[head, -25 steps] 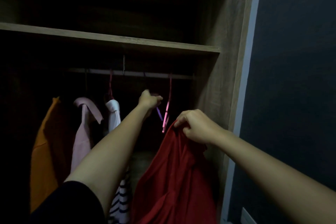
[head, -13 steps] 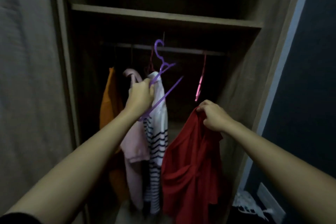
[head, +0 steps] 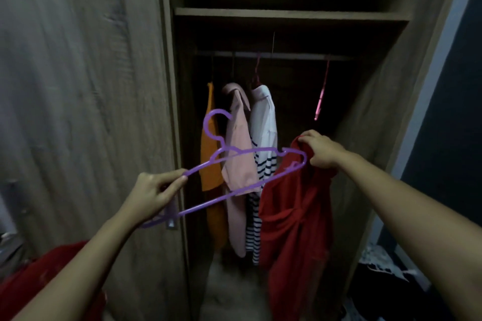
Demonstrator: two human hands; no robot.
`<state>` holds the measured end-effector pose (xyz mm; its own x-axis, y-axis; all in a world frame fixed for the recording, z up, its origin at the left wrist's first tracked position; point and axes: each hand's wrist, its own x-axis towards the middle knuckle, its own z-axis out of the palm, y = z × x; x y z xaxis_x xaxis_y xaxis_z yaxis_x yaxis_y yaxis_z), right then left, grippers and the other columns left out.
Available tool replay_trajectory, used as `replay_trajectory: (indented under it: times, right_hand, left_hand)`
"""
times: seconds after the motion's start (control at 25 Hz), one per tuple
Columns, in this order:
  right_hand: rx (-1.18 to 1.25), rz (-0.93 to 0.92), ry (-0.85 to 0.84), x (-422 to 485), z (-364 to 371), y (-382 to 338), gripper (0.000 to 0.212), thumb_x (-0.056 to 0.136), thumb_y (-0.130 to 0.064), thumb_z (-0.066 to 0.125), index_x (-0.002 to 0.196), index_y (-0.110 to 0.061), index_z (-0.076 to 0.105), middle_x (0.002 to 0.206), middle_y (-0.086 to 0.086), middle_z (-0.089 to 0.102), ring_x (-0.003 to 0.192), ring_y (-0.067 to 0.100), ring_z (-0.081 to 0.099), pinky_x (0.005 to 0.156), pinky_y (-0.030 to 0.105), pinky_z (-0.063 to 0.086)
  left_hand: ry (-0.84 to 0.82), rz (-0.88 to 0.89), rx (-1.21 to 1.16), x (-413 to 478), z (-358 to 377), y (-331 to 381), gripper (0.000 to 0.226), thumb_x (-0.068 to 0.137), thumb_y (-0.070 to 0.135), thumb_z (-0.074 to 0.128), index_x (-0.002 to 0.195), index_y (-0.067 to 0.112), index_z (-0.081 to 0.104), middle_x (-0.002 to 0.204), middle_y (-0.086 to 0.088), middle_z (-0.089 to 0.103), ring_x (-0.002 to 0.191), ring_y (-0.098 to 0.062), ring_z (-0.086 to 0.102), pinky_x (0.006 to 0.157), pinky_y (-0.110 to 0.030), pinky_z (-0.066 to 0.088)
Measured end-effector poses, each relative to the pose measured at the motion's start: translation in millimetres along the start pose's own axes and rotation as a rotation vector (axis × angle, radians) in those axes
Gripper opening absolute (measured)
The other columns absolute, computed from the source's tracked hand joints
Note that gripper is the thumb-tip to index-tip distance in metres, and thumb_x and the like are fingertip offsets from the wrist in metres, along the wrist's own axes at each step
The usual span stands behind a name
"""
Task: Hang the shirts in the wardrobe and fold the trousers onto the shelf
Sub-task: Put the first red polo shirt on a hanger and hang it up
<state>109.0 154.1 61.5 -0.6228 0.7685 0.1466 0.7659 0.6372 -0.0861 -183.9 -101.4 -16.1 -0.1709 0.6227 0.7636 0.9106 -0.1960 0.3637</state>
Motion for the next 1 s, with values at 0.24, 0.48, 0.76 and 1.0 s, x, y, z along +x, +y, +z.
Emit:
replay_trajectory:
  times: [0.24, 0.48, 0.76, 1.0]
  right_hand:
    - [-0.087, -0.292, 0.060, -29.7, -13.0, -83.1, 0.071, 0.071, -0.005, 0.057, 0.137, -0.024, 0.041, 0.145, -0.011, 0.032, 0.117, 0.023, 0.041, 0.090, 0.036, 0.044]
    - [-0.253, -0.504, 0.471, -43.4, -24.1, -84.8, 0.044, 0.091, -0.055, 0.027, 0.105, -0.025, 0.056, 0.097, -0.004, 0.069, 0.084, 0.022, 0.062, 0.072, 0.034, 0.030]
    - [-0.066, -0.425, 0.676, -40.9, -54.1, -74.9, 0.042, 0.090, -0.058, 0.021, 0.094, -0.026, 0.047, 0.087, 0.007, 0.068, 0.083, 0.035, 0.064, 0.057, 0.030, 0.032]
    - [0.029, -0.392, 0.714, -49.7, -63.1, -37.0, 0.039, 0.089, -0.056, 0.022, 0.089, -0.025, 0.046, 0.071, 0.003, 0.060, 0.075, 0.035, 0.063, 0.057, 0.036, 0.043]
  left_hand:
    - [0.041, 0.217, 0.090, -5.6, 55.2, 24.2, 0.048, 0.091, 0.047, 0.043, 0.101, 0.010, 0.073, 0.082, -0.009, 0.075, 0.067, -0.019, 0.071, 0.055, -0.028, 0.052]
    - [0.281, 0.132, -0.002, -0.7, 63.7, 42.6, 0.035, 0.091, 0.035, 0.048, 0.099, 0.010, 0.071, 0.080, -0.006, 0.074, 0.063, -0.014, 0.067, 0.059, -0.020, 0.045]
    - [0.218, 0.348, 0.370, -41.2, 105.7, 65.1, 0.027, 0.089, 0.052, 0.042, 0.104, 0.038, 0.060, 0.121, -0.005, 0.042, 0.104, -0.025, 0.043, 0.080, -0.038, 0.030]
    - [-0.461, -0.188, 0.344, -22.6, 134.7, 51.5, 0.083, 0.066, 0.079, 0.008, 0.105, 0.034, 0.066, 0.133, 0.002, 0.044, 0.122, -0.023, 0.041, 0.095, -0.049, 0.035]
